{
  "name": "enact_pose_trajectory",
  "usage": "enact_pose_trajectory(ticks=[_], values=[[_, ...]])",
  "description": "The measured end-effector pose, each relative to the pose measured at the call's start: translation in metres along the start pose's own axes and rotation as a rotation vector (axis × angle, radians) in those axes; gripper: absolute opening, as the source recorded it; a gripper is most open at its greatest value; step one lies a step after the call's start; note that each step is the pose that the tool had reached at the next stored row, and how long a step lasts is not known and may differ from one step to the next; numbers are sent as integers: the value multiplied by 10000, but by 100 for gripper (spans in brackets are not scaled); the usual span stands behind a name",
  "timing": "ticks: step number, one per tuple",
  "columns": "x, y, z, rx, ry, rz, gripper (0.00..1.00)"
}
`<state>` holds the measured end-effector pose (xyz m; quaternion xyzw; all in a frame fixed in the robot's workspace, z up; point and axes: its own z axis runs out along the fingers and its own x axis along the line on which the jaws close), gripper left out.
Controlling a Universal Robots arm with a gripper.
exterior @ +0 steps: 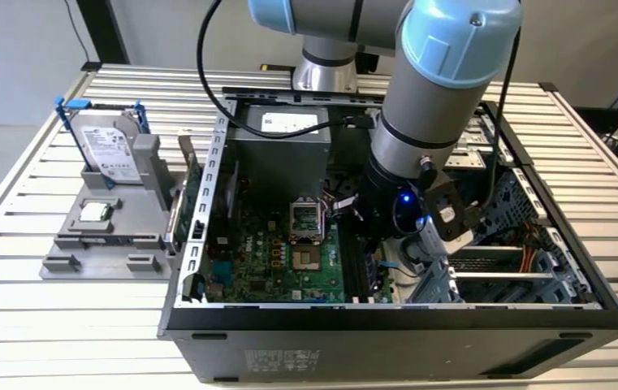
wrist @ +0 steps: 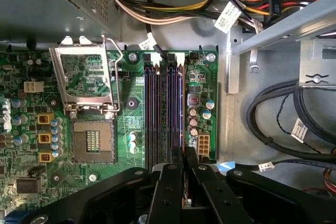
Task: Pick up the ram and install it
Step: 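Insert the ram into the slot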
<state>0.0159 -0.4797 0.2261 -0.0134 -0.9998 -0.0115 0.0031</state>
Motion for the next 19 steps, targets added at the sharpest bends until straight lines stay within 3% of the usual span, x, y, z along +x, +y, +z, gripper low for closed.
enact_pose_trajectory(ticks=[19], values=[[0,-2,58,2,8,3,0]])
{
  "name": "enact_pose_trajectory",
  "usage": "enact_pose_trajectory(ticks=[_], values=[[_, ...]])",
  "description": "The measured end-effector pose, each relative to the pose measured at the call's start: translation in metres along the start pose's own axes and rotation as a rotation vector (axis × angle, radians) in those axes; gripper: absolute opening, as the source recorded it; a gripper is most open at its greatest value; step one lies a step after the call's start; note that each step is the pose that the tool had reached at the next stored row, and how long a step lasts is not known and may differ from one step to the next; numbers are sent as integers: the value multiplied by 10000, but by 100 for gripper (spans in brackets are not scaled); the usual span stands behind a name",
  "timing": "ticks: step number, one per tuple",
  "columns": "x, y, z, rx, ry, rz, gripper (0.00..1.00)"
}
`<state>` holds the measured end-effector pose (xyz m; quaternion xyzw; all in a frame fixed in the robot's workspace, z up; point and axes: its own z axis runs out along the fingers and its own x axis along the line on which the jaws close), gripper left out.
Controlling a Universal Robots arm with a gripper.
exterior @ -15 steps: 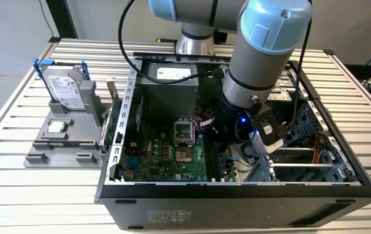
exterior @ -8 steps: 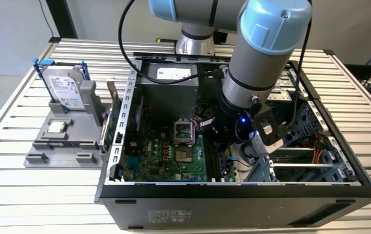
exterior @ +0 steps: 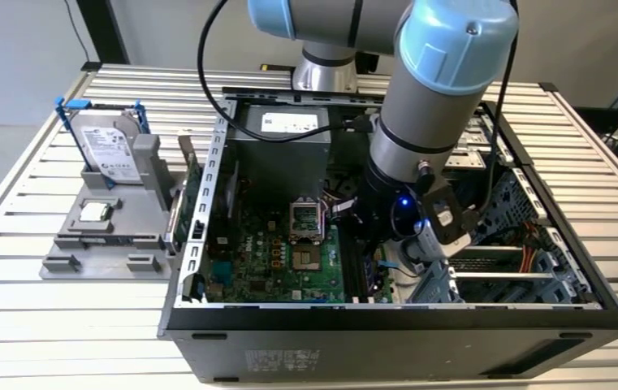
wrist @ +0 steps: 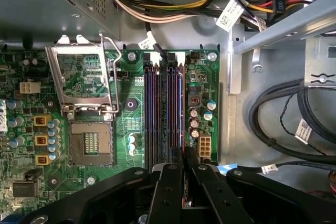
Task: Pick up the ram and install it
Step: 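Insert the ram into the slot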
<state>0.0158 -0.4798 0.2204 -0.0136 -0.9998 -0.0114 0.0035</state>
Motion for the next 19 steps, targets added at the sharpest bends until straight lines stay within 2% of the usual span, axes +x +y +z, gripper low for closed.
enact_pose_trajectory(ticks=[19], values=[[0,0,15,10,7,157,0]])
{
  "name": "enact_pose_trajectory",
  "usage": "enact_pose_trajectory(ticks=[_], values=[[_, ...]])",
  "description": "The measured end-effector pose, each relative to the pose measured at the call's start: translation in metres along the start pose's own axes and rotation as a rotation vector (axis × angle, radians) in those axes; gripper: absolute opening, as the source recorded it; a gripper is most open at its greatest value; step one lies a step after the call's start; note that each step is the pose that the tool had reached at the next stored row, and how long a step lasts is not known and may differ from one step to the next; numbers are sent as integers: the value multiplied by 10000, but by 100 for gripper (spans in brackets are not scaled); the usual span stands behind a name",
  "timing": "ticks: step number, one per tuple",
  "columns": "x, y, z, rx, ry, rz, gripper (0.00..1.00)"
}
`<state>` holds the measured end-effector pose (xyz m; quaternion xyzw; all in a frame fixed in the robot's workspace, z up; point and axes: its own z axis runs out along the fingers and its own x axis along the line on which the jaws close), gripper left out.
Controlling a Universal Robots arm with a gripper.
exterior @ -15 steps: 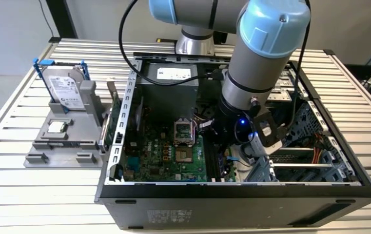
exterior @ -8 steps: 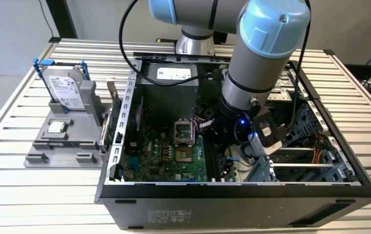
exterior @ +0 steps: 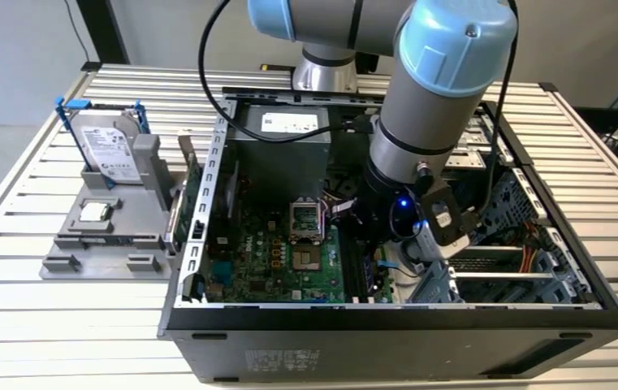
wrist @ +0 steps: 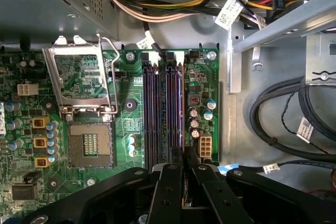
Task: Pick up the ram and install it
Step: 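Insert the ram into the slot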
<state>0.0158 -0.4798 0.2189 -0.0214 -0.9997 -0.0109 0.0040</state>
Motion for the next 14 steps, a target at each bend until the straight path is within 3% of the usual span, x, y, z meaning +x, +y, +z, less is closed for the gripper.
enact_pose_trajectory(ticks=[7,14], values=[[-1,-2,-17,0,6,0,0],[-1,-2,-14,123,25,-2,0]])
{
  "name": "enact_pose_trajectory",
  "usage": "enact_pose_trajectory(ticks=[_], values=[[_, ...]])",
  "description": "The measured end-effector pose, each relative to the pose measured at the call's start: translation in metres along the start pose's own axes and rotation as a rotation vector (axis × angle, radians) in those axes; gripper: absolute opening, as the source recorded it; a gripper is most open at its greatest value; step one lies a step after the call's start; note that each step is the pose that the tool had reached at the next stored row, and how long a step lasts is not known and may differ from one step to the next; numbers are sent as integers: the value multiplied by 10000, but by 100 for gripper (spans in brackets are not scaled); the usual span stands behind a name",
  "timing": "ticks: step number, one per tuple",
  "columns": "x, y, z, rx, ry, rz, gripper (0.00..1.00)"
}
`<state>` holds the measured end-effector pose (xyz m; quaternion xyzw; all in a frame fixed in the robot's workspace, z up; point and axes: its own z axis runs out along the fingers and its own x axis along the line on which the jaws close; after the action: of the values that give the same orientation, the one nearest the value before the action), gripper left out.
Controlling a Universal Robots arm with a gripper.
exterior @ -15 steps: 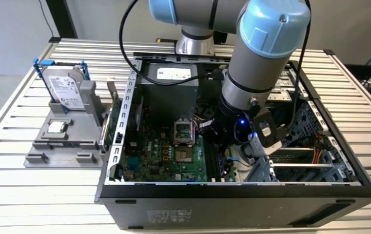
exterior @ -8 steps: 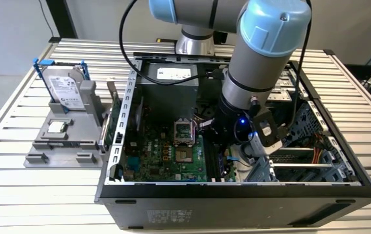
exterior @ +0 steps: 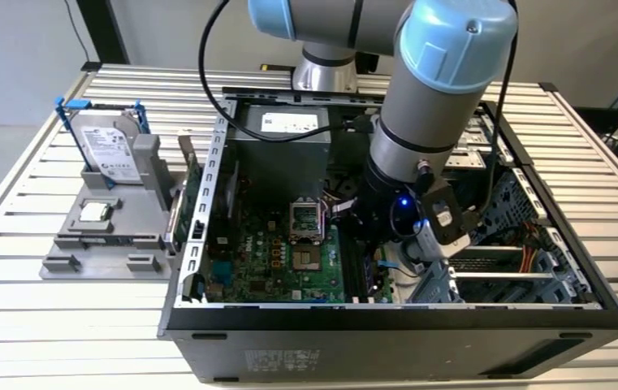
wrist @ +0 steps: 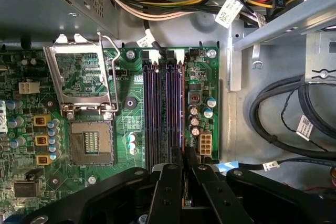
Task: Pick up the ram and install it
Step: 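Insert the ram into the slot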
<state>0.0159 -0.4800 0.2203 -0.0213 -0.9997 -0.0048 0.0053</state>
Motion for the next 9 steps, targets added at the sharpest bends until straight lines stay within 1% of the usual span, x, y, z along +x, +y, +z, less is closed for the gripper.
enact_pose_trajectory(ticks=[4,9], values=[[1,0,5,44,16,3,0],[0,1,7,55,16,2,0]])
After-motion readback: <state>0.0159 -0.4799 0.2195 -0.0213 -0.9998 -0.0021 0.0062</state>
